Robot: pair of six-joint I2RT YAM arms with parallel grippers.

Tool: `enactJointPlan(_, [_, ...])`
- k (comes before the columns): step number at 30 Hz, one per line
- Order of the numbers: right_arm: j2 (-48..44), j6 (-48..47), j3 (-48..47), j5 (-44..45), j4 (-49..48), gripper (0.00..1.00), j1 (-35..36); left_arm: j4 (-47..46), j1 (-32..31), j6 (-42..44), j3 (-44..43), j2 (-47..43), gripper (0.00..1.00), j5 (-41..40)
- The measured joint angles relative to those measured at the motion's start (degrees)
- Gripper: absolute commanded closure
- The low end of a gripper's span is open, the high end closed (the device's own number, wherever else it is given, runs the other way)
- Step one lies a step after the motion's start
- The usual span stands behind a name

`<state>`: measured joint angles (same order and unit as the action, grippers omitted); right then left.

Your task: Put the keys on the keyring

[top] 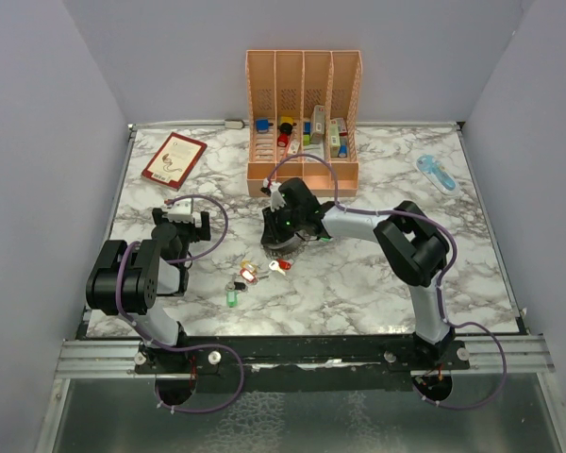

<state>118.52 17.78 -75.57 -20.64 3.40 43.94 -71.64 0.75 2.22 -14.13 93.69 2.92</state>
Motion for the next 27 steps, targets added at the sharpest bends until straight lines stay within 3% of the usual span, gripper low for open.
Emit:
enactJointPlan(4, [0.31, 0.22, 0.00, -0.61, 0.04, 0.87, -0.02, 0.00, -0.02, 0.00, 0.00, 0.00, 0.02, 0.00])
enactJointPlan(7, [0.50, 0.48, 0.00, -1.16, 0.07, 0.99, 0.00, 0.00, 0.00, 0.00, 0.00, 0.00, 0.02, 0.00])
enactJointPlan(21, [0.44, 1.05, 0.00, -1.38, 0.96, 0.99, 0.00, 0.63, -0.02, 0.76, -0.04, -0.46, 0.01, 1.73])
enactJointPlan(27, [-4.31, -1.22, 0.04, -1.09, 4.17, 0.99, 0.00, 0.57, -0.02, 1.40, -0.11, -1.05, 0.01, 3.37])
